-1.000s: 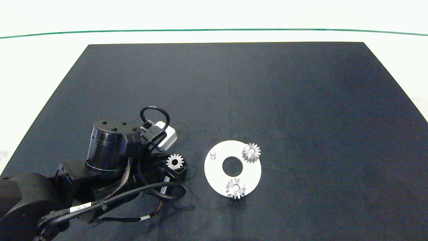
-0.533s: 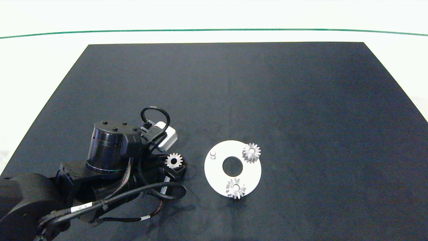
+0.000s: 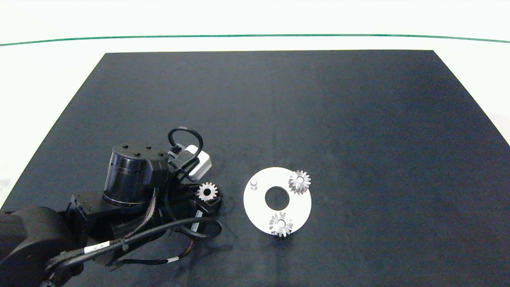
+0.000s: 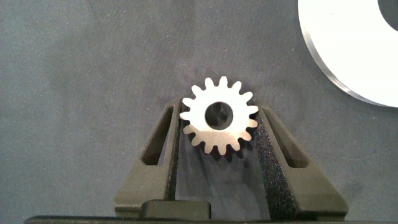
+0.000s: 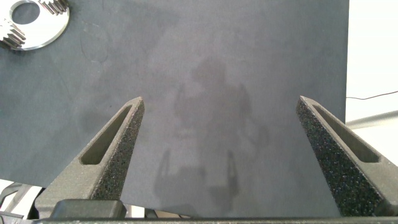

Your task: Install three planetary gears onto the carrier pins

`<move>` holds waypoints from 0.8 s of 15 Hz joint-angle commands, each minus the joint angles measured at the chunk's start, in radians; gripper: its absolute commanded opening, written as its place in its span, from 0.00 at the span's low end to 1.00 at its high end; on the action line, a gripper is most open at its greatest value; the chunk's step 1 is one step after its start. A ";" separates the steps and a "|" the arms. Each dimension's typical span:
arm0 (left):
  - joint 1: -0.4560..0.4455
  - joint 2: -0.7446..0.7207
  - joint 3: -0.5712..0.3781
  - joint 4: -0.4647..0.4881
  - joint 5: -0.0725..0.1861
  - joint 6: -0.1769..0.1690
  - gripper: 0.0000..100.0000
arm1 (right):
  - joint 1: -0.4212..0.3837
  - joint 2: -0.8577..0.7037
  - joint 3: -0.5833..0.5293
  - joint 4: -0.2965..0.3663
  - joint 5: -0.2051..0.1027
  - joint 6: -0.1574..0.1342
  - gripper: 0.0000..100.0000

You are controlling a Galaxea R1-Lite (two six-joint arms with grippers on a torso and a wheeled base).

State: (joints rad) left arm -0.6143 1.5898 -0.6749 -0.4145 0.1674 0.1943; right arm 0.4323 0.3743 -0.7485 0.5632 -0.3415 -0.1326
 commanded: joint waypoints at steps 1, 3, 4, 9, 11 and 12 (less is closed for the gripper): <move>-0.001 -0.002 -0.006 -0.003 0.001 0.002 0.14 | 0.000 0.003 -0.002 0.003 -0.002 -0.001 1.00; 0.001 -0.007 -0.003 -0.001 0.001 0.002 0.11 | 0.000 0.002 -0.002 0.003 -0.002 -0.001 1.00; 0.001 -0.005 -0.003 -0.001 0.001 0.002 0.08 | 0.002 0.003 -0.002 0.003 -0.002 -0.001 1.00; -0.004 -0.042 -0.009 0.009 0.000 -0.003 0.01 | 0.000 0.002 -0.003 0.001 -0.002 -0.001 1.00; -0.027 -0.074 -0.015 0.011 0.000 -0.001 0.01 | 0.000 0.003 -0.002 0.003 -0.001 -0.001 1.00; -0.035 -0.086 -0.018 0.022 0.000 0.001 0.01 | 0.000 0.003 -0.002 0.001 0.001 -0.001 1.00</move>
State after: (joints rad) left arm -0.6406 1.5321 -0.6909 -0.3900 0.1660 0.1932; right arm 0.4323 0.3751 -0.7509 0.5617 -0.3396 -0.1326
